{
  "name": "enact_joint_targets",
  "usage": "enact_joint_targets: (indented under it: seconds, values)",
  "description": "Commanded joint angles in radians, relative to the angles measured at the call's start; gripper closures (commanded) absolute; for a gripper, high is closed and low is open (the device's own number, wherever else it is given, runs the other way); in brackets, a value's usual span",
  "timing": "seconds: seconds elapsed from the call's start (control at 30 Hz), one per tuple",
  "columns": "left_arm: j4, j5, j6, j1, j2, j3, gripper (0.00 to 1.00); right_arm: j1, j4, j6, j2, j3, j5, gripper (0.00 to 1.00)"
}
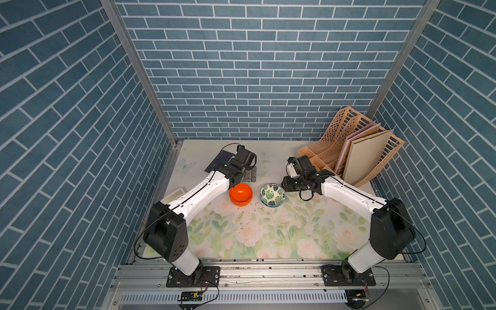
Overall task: Stack the bowls
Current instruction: Place the bowl on the bowl, then reset both arms
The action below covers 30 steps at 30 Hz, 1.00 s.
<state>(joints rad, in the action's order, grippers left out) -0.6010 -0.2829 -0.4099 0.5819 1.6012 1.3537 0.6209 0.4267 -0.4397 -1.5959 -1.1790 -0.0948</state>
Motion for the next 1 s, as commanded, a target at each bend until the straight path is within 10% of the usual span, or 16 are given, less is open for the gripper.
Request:
enact_joint_targets:
  seconds: [0.0,0.07,0.1,0.43,0.67,0.97]
  values:
    - [-0.034,-0.046,0.016,-0.005,-0.013,0.020,0.02,-0.009,-0.028,0.014,0.032,0.010,0.049,0.50]
    - [-0.035,-0.046,0.017,-0.020,-0.034,0.014,0.01,-0.027,-0.063,0.021,0.050,0.033,0.048,0.07]
    - [-0.035,-0.045,0.019,-0.028,-0.046,0.009,0.00,-0.038,-0.078,0.025,0.060,0.046,0.045,0.01]
    - [0.120,-0.086,0.093,-0.214,-0.212,-0.150,0.00,-0.173,-0.197,0.148,0.212,0.163,0.206,0.00]
    - [0.643,-0.214,0.278,-0.318,-0.298,-0.524,0.00,-0.465,-0.772,0.355,0.442,0.593,0.191,0.00]
    - [1.078,-0.175,0.349,-0.401,-0.191,-0.756,0.00,-0.538,-1.281,0.467,0.230,0.827,0.231,0.00]
